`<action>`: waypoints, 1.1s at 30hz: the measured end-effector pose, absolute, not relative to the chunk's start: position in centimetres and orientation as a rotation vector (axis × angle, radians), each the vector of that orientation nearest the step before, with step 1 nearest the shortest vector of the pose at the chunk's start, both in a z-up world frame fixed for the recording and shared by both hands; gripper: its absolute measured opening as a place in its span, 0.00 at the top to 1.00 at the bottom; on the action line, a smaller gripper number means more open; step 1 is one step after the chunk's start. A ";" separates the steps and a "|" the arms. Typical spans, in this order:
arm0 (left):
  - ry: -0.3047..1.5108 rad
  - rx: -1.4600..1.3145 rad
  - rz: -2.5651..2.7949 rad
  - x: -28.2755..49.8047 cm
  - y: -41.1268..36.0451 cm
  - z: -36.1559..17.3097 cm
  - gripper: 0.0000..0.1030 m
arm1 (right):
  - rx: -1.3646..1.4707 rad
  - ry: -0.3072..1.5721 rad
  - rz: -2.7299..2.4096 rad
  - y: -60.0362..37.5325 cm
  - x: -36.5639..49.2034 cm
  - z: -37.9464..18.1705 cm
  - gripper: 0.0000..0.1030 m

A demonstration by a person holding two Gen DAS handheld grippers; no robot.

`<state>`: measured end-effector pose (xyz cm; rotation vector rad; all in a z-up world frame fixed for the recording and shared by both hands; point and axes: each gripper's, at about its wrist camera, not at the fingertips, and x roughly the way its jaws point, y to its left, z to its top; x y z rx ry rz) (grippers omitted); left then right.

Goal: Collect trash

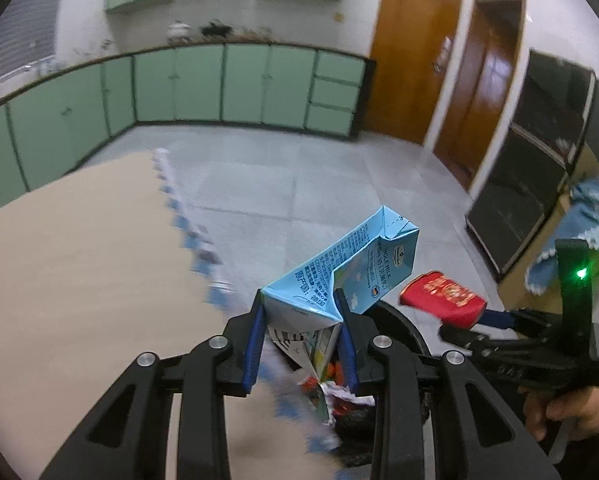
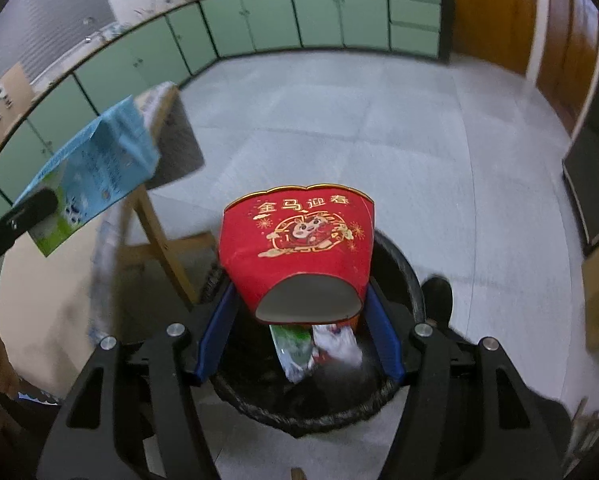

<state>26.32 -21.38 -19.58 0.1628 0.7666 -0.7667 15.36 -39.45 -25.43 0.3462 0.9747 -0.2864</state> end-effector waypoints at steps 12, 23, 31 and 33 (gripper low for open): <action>1.010 0.354 -0.795 27.0 -30.4 -27.0 0.63 | 0.396 1.110 -0.281 -42.4 17.0 -32.1 0.36; 0.993 0.295 -0.765 26.6 -28.5 -26.6 0.51 | 0.430 1.056 -0.295 -43.4 14.3 -30.1 0.35; 0.872 0.166 -0.700 23.8 -22.7 -21.5 0.29 | 0.381 0.984 -0.251 -40.2 12.8 -25.1 0.31; 0.835 0.149 -0.675 22.7 -20.9 -19.8 0.22 | 0.364 0.955 -0.238 -39.2 12.5 -23.3 0.28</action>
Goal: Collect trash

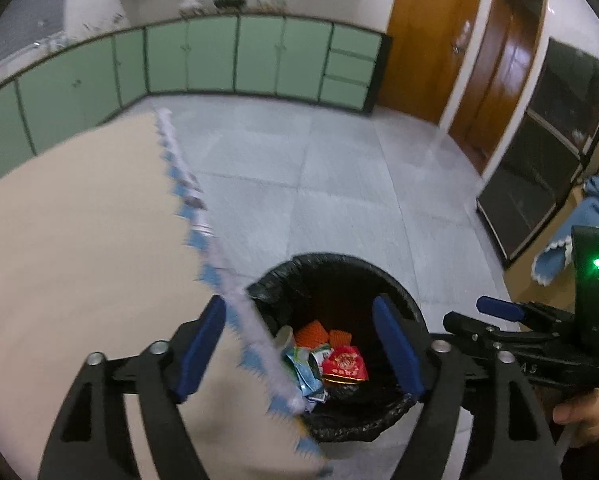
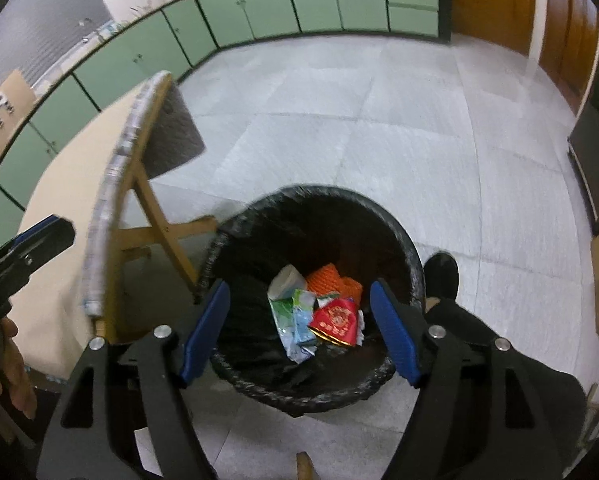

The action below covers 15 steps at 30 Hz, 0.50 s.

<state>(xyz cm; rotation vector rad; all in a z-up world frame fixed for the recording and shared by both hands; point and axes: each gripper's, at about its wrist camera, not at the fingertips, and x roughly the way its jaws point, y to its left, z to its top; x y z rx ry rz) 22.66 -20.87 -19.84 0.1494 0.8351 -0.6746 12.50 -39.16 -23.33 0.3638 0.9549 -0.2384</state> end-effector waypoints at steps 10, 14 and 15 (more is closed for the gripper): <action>0.681 0.112 -0.412 17.4 -12.1 -12.4 0.06 | 0.259 0.829 -0.240 -33.3 10.7 -13.3 0.09; 0.626 0.090 -0.347 15.0 -9.2 -9.0 0.06 | 0.175 0.766 -0.288 -30.7 9.3 -9.3 0.05; 0.623 0.080 -0.333 14.5 -8.6 -8.2 0.06 | 0.155 0.739 -0.306 -29.9 8.9 -8.0 0.05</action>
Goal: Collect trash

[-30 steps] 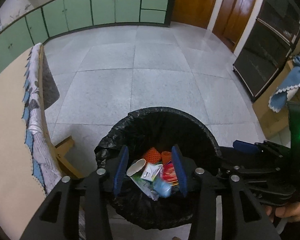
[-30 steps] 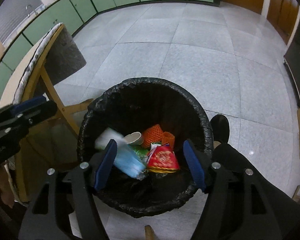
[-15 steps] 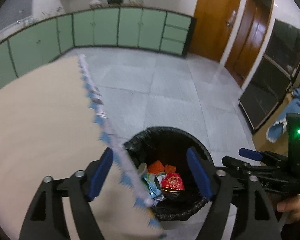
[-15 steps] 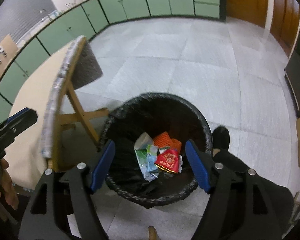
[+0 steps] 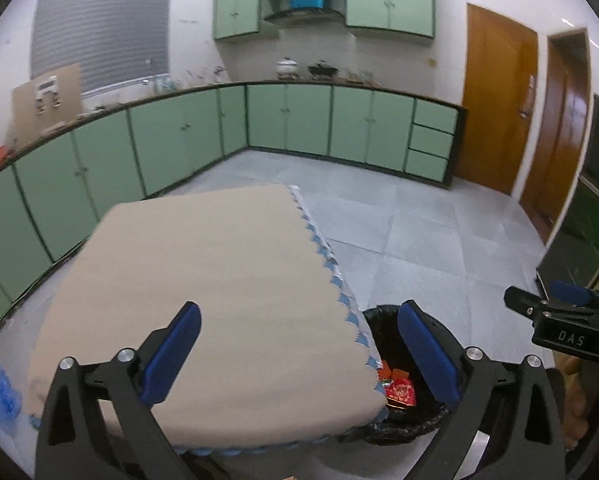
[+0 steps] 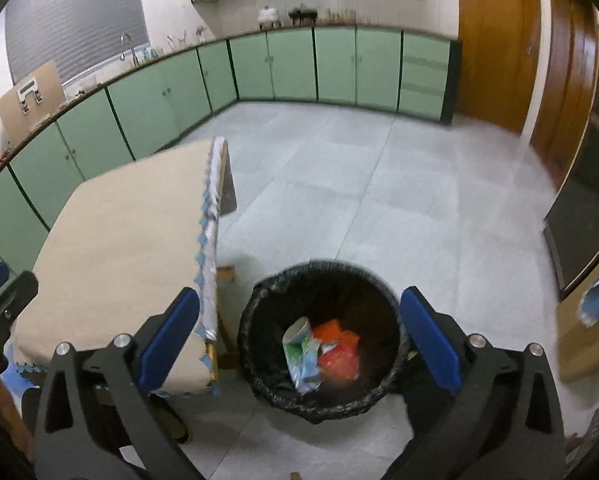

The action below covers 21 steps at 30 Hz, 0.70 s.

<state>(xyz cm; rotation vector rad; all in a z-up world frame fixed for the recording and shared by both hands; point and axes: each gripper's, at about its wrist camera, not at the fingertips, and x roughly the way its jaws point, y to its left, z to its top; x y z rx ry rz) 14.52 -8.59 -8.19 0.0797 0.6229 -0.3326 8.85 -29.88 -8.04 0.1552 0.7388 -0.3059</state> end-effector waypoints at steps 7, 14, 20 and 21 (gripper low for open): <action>0.539 0.064 -0.310 10.3 -5.9 -2.9 0.06 | 0.058 0.633 -0.292 -25.7 6.0 -2.4 0.05; 0.426 0.010 -0.236 5.6 -3.2 1.1 0.06 | 0.089 0.532 -0.290 -24.2 2.2 1.4 0.05; 0.421 -0.024 -0.209 3.5 -1.8 2.4 0.06 | 0.066 0.486 -0.309 -22.5 0.0 2.5 0.05; 0.416 -0.020 -0.193 2.9 -1.6 2.6 0.06 | 0.067 0.482 -0.307 -22.5 -0.4 2.6 0.05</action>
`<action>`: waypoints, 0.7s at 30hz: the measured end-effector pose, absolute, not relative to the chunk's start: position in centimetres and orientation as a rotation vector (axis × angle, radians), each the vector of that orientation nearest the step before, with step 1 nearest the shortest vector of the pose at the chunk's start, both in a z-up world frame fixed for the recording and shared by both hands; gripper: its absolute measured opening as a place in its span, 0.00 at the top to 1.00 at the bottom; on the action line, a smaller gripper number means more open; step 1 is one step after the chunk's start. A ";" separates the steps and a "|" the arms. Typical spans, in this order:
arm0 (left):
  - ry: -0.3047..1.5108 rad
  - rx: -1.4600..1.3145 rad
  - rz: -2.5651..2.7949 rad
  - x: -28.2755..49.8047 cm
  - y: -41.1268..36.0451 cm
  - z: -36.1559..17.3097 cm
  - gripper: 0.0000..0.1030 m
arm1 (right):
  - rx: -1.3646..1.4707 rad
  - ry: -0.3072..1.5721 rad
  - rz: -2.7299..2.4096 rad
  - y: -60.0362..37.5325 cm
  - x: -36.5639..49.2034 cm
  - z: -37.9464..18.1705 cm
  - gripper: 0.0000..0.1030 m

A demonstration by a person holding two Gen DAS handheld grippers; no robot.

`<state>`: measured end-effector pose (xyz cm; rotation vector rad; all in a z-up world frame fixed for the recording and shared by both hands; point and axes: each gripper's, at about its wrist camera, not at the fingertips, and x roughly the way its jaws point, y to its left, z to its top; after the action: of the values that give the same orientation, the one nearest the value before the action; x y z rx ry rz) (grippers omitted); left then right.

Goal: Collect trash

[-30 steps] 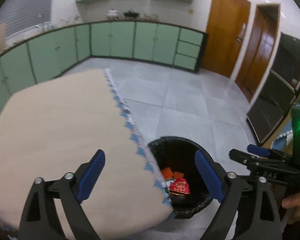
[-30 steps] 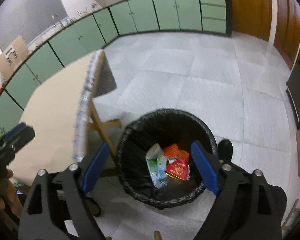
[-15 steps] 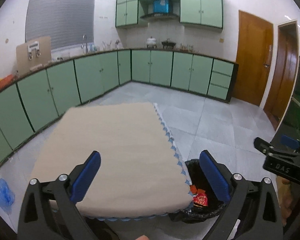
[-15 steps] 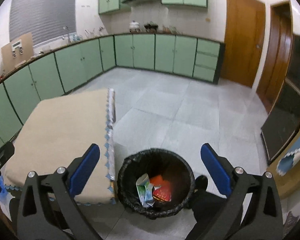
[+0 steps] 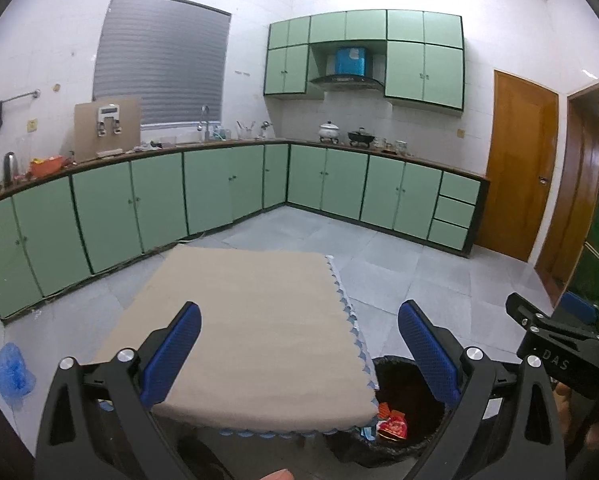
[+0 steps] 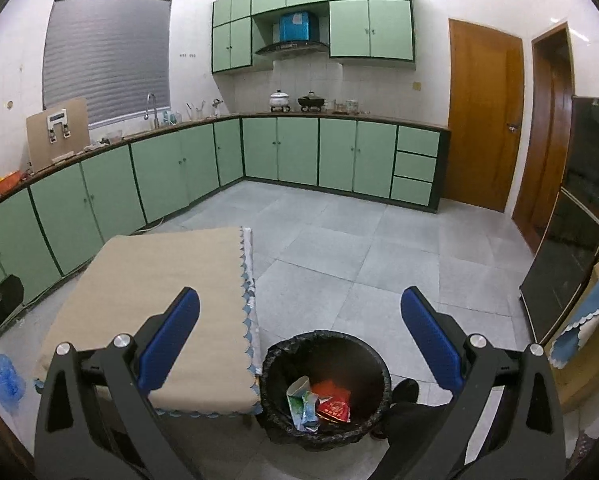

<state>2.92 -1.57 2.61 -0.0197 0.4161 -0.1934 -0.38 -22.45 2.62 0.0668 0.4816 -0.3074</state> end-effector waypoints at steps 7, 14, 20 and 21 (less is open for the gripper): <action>0.371 0.022 -0.123 0.5 -1.6 3.5 0.06 | 0.078 0.454 -0.289 -21.7 -2.1 3.2 0.05; 0.368 -0.009 -0.095 -0.3 -1.4 3.9 0.06 | 0.077 0.436 -0.272 -21.4 -2.7 3.4 0.05; 0.386 -0.013 -0.057 0.2 -0.9 3.5 0.06 | 0.078 0.438 -0.270 -21.6 -2.6 2.9 0.05; 0.388 -0.011 -0.051 0.2 -0.9 3.5 0.06 | 0.077 0.441 -0.270 -21.6 -2.5 2.8 0.05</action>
<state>0.16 -0.95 3.47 -0.0108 0.3884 -0.0512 -2.55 -21.62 2.81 0.0773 0.4407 -0.2704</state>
